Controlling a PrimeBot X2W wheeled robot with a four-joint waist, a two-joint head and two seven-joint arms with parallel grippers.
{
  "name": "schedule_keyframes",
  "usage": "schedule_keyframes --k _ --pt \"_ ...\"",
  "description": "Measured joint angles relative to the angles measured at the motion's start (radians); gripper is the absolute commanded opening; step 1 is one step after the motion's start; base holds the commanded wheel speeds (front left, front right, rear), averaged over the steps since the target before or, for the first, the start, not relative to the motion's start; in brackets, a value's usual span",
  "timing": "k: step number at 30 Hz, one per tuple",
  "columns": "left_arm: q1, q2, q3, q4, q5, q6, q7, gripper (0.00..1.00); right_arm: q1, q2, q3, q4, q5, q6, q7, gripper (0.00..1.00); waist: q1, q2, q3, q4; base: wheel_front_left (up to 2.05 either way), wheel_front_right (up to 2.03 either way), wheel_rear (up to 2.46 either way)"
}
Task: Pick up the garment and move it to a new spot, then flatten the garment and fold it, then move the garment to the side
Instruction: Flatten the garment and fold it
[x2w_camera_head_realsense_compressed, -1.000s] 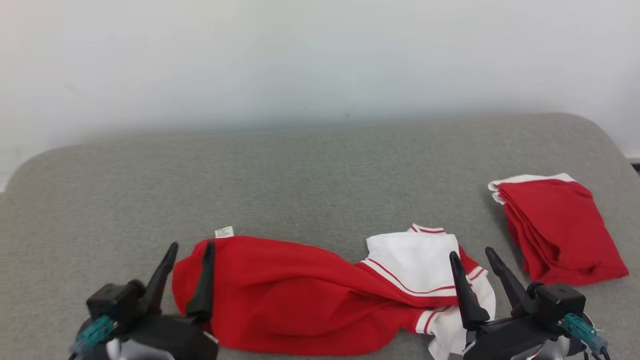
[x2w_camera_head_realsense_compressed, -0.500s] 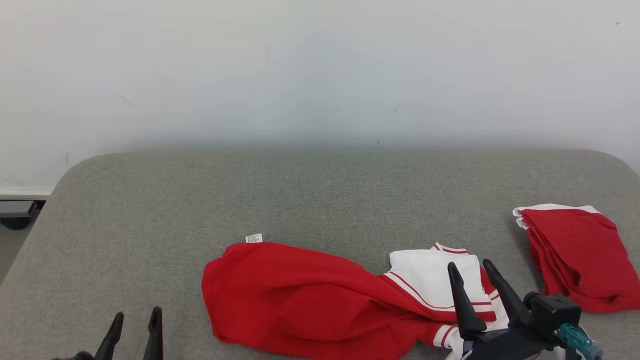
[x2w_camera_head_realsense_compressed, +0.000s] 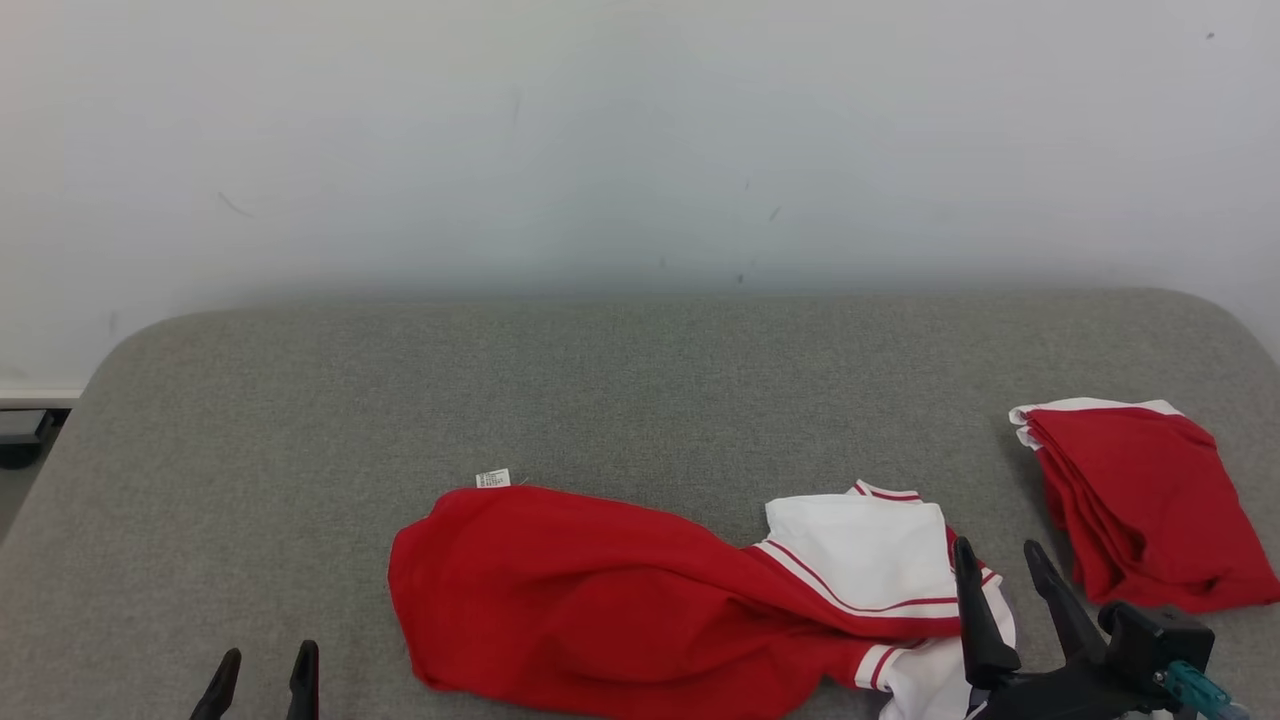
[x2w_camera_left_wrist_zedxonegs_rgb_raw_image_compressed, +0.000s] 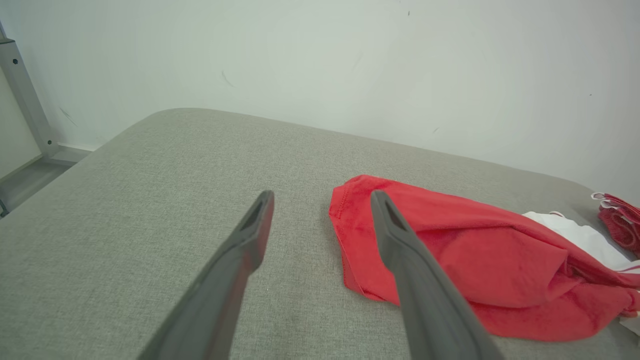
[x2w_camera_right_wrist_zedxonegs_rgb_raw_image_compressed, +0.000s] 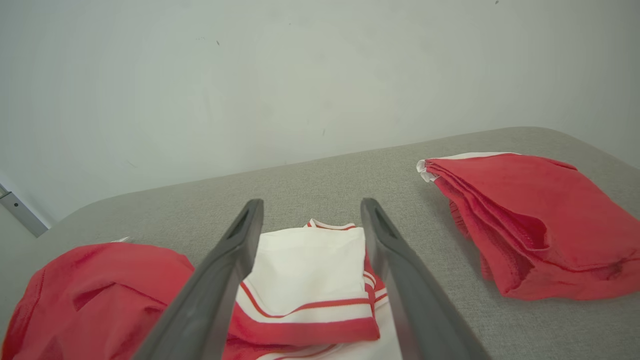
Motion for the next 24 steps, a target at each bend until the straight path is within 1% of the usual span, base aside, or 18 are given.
schedule_keyframes --k 8,21,24 --pt "0.001 -0.001 0.006 -0.031 0.003 0.0 0.027 1.0 0.0 0.0 0.001 -0.001 0.0 -0.007 0.001 1.0 0.0 0.0001 0.006 -0.006 0.0 0.0 0.0" --pt "0.002 -0.012 0.026 -0.051 0.014 0.0 0.063 1.0 -0.001 0.003 0.006 -0.002 0.0 -0.007 0.002 1.0 0.0 0.0001 0.016 -0.009 0.0 0.0 0.0" --pt "0.001 -0.013 0.019 -0.057 0.014 0.0 0.088 1.0 -0.001 0.002 0.007 -0.004 0.0 -0.007 0.009 1.0 0.0 0.0 0.018 -0.008 0.0 0.0 0.0"
